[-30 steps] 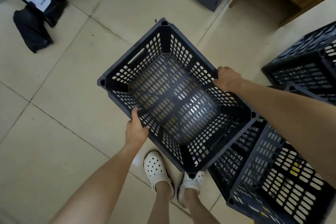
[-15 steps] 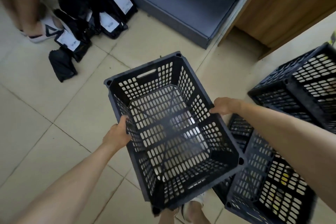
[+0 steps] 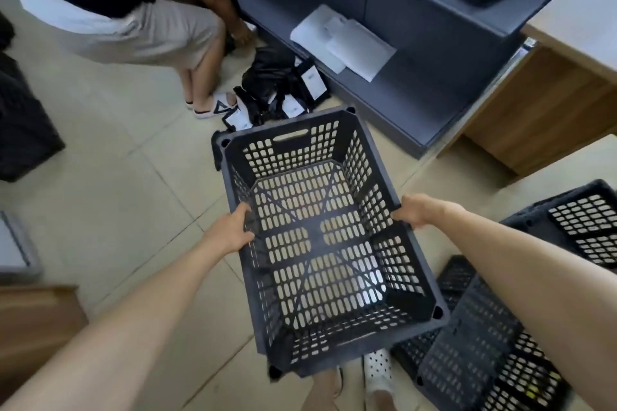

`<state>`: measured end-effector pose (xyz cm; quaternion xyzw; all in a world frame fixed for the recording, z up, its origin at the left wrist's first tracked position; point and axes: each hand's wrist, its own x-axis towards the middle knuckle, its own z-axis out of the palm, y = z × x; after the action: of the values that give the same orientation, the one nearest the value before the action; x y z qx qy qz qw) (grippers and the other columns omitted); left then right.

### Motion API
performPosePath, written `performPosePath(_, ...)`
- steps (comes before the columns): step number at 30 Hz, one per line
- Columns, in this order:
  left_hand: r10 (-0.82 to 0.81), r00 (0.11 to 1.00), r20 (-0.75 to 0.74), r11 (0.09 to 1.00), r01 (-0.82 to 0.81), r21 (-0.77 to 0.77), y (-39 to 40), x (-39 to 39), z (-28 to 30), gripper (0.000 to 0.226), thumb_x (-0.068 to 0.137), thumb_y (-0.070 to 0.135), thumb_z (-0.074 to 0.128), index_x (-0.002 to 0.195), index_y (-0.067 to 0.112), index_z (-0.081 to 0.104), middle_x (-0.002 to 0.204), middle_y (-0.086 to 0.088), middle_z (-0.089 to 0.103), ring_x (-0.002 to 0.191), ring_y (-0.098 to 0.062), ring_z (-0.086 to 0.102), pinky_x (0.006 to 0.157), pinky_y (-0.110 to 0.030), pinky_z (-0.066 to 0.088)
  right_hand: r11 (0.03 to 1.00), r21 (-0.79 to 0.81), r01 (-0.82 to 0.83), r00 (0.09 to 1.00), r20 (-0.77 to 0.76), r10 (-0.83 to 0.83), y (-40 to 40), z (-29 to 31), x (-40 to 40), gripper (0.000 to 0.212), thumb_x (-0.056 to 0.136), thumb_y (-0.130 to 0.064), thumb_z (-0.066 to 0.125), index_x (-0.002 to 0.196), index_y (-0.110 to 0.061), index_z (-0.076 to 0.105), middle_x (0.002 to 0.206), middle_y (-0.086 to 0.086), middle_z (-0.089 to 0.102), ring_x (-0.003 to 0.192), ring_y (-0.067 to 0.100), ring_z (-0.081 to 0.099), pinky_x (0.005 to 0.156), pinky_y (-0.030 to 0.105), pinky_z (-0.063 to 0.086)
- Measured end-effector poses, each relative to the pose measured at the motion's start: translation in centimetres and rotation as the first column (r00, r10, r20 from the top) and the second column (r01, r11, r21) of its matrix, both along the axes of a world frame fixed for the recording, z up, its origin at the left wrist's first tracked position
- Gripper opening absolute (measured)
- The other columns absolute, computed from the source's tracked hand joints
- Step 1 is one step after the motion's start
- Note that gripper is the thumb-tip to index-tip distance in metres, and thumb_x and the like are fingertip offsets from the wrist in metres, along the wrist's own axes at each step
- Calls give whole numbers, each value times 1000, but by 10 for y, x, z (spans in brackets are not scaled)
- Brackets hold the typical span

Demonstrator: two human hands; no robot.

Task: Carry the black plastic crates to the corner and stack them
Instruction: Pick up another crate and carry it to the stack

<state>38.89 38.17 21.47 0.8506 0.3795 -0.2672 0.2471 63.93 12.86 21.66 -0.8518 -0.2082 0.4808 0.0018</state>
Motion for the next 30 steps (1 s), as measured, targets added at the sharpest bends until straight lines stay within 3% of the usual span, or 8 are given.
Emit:
performPosePath(4,105,993,59,994,-107,36,-16,-42,53,56,90,16,62,134,19,29,121,-14,61,97,-29,63,86,-45,55,999,29,-40,999,36,39,0,42,-25,32,100,-21,46,68,-14,49,72,2,55,59,11,50,50,20,38)
performPosePath(7,189,976,111,979,-197,62,-30,-73,83,63,88,12,63,136,21,23,122,-16,60,99,-31,63,86,-46,55,992,41,-121,993,3,121,1,62,-42,28,98,-27,47,94,-6,65,97,11,69,72,16,56,68,25,48)
performPosePath(9,235,963,135,967,-245,69,-42,-91,101,62,88,8,64,135,20,25,121,-16,59,98,-30,63,83,-42,55,982,34,-186,982,-5,187,2,73,-52,37,99,-30,46,114,-2,65,107,13,69,80,18,55,81,32,51)
performPosePath(13,344,924,169,928,-361,86,-69,-128,131,55,89,5,63,132,17,32,118,-15,59,93,-24,59,78,-35,52,960,49,-276,961,4,276,3,95,-76,38,99,-28,45,123,-2,59,111,13,67,84,20,56,82,33,51)
performPosePath(19,477,855,202,855,-505,120,-122,-189,154,36,97,19,55,128,15,37,122,-13,61,96,-25,61,76,-33,49,943,90,-320,943,-68,327,-12,95,-119,42,100,-29,46,131,-2,52,123,13,63,102,26,63,90,37,54)
performPosePath(25,610,785,106,766,-619,175,-194,-262,143,24,102,41,38,121,28,34,103,1,64,81,-16,63,67,-31,50,923,-8,-385,915,-132,381,-36,66,-175,46,98,-31,52,131,0,49,130,16,61,103,28,65,95,39,53)
performPosePath(28,672,737,64,717,-671,189,-233,-299,137,28,102,43,35,125,27,34,105,2,62,86,-18,62,69,-33,46,904,-53,-425,890,-209,406,-42,53,-209,47,95,-30,55,131,-1,47,137,15,55,103,29,64,91,42,55)
performPosePath(30,726,685,56,669,-724,169,-261,-329,129,28,102,42,34,124,25,35,106,0,61,91,-21,61,78,-37,48,867,-69,-494,859,-197,473,-50,63,-243,39,99,-28,51,128,-3,46,134,12,54,92,24,62,70,33,55)
